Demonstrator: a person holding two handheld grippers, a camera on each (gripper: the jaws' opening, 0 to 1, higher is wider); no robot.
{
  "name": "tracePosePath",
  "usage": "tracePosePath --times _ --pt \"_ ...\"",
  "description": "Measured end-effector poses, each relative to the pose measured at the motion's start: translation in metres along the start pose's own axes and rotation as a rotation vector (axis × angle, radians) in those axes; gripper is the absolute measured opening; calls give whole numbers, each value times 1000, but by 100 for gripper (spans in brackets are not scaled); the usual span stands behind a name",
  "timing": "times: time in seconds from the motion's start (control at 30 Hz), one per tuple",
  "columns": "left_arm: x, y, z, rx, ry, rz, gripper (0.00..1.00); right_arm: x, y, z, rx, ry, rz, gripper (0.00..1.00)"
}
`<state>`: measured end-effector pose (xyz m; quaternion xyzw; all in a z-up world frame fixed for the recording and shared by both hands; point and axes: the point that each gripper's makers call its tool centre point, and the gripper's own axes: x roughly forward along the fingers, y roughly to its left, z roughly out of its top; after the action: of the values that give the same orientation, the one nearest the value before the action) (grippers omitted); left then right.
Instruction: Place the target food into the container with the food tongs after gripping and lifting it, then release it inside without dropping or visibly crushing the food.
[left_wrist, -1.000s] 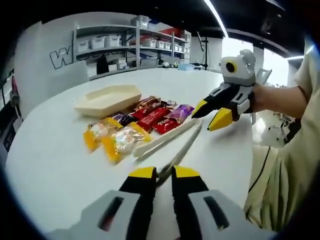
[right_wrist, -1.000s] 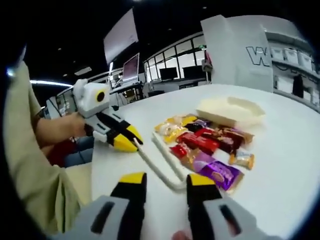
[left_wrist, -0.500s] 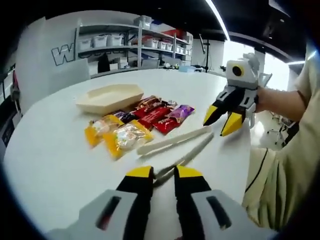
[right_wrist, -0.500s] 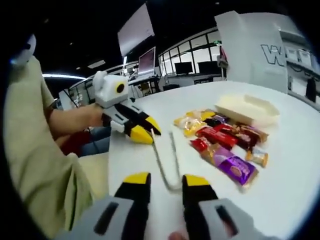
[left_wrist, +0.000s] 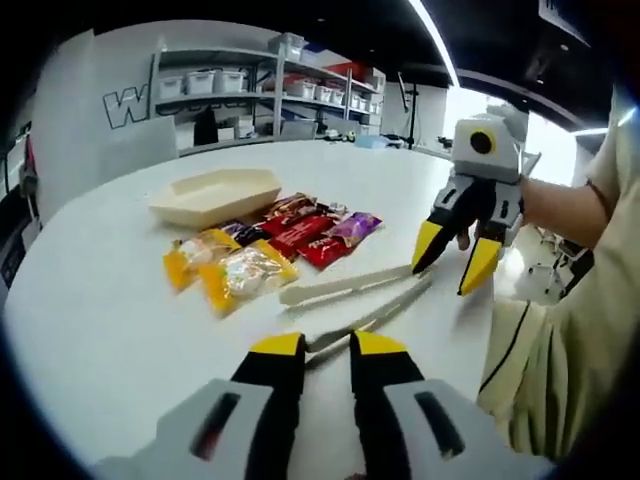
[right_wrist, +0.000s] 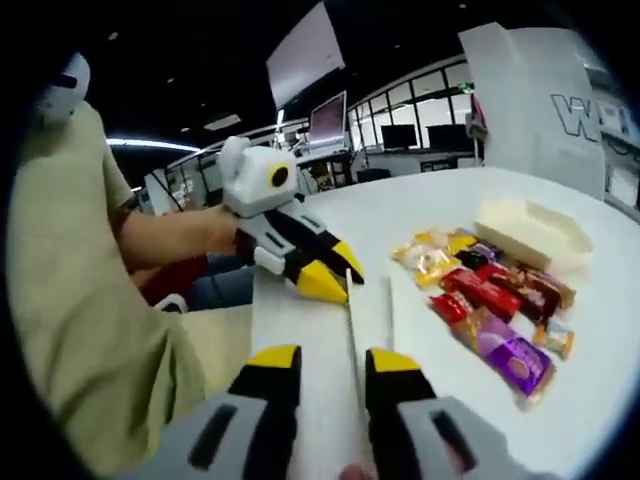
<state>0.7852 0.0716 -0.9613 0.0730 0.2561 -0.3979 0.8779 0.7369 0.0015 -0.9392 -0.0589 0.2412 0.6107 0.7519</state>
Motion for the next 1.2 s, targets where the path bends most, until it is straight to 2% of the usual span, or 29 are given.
tracePosePath --times 0.17,0.33,0.53,0.63,0.73,1.2 --pt "-2 2 0 -1 1 1 16 -3 -21 2 -8 -3 -60 27" --pt "-3 6 -1 -17 -3 8 16 -1 -27 -7 -8 36 -55 28" --pt "-3 8 0 -29 -5 14 16 4 -20 -13 -12 65 -23 24" --pt "-3 9 0 -30 -7 15 15 6 -16 -14 -14 74 -9 28" --pt "-2 10 -1 -40 -10 10 15 5 -12 -15 -17 92 10 25" --pt "0 16 2 -86 -27 2 15 11 7 -16 -19 104 79 24"
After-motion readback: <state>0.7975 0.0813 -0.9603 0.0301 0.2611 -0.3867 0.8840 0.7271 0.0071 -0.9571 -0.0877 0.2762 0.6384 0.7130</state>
